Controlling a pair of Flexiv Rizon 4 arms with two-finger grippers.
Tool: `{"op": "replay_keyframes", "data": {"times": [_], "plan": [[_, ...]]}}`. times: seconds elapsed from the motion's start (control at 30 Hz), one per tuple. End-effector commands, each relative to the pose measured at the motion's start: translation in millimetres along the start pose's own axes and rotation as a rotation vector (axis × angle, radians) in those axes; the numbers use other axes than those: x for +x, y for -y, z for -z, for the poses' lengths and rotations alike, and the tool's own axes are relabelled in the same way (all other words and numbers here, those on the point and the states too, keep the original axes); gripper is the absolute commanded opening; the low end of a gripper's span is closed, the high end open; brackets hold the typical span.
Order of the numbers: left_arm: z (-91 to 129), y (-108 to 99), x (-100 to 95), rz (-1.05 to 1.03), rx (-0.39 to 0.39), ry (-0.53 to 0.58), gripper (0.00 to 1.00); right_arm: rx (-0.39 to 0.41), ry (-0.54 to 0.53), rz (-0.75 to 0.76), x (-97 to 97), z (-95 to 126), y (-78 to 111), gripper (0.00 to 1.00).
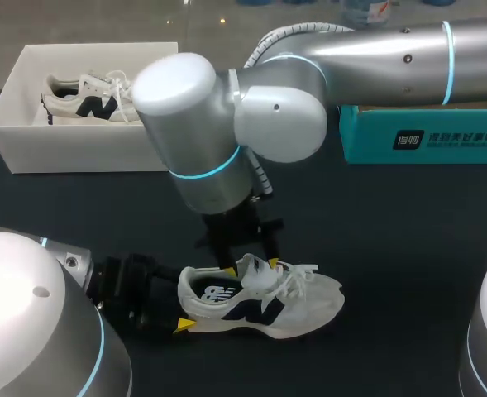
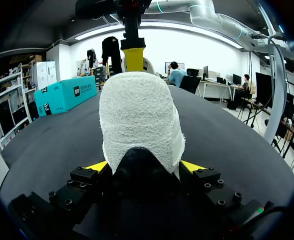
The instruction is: Take the shoe out of the shoebox, open the shoe tongue, remove and reinsert the insole, then place the shoe into the shoebox
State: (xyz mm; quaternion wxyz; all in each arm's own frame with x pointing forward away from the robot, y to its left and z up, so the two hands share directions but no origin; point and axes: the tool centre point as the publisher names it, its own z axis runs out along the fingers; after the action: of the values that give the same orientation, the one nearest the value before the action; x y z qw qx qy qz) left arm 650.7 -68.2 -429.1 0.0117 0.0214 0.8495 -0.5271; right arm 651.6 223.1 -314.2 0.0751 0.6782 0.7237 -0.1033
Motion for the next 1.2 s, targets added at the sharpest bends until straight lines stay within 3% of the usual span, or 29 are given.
{"op": "replay_keyframes", "data": {"times": [0.03, 0.07, 0.13, 0.17, 0.4, 0.77, 1.2], "plan": [[-1, -7, -0.7, 0.001, -0.001, -0.001, 0.00, -0.002, 0.049, -0.286, 11.6, -1, 5.4, 0.71], [-1, -7, -0.7, 0.001, -0.001, -0.001, 0.00, -0.003, 0.046, -0.289, 11.0, -2, 6.6, 0.60], [-1, -7, -0.7, 0.001, -0.001, -0.001, 0.00, 0.000, 0.046, -0.299, 7.0, -3, 9.9, 0.27], [-1, -7, -0.7, 0.001, -0.001, -0.001, 0.00, -0.002, 0.045, -0.302, 4.4, -3, 11.6, 0.00], [-1, -7, -0.7, 0.001, -0.001, -0.001, 0.00, -0.008, 0.053, -0.326, -12.0, 2, 16.0, 0.00], [-1, -7, -0.7, 0.001, -0.001, -0.001, 0.00, -0.018, 0.047, -0.401, -56.8, 12, 20.9, 0.00], [-1, -7, -0.7, 0.001, -0.001, -0.001, 0.00, -0.003, -0.035, -0.477, -91.9, -4, 25.3, 0.00]]}}
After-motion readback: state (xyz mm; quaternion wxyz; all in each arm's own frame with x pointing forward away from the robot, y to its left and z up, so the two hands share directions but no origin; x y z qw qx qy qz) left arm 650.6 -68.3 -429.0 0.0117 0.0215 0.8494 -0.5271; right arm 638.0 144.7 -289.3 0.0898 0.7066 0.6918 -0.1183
